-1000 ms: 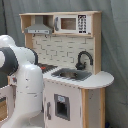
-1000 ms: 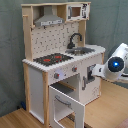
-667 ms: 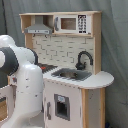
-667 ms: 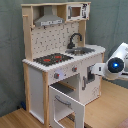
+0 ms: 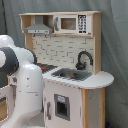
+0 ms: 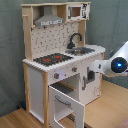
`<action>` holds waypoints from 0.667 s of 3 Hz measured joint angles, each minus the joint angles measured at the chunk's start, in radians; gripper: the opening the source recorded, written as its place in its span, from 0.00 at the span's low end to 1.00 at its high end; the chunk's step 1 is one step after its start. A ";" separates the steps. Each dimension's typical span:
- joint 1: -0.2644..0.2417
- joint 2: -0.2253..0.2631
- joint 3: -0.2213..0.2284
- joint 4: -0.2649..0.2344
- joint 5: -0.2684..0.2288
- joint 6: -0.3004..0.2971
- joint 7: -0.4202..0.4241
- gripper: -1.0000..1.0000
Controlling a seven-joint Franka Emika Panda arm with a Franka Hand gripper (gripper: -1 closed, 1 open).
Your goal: Play with the kitchen
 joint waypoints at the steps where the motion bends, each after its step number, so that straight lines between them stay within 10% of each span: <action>1: 0.053 0.026 -0.016 0.022 -0.093 -0.029 -0.052 1.00; 2: 0.121 0.063 -0.047 0.039 -0.198 -0.050 -0.100 1.00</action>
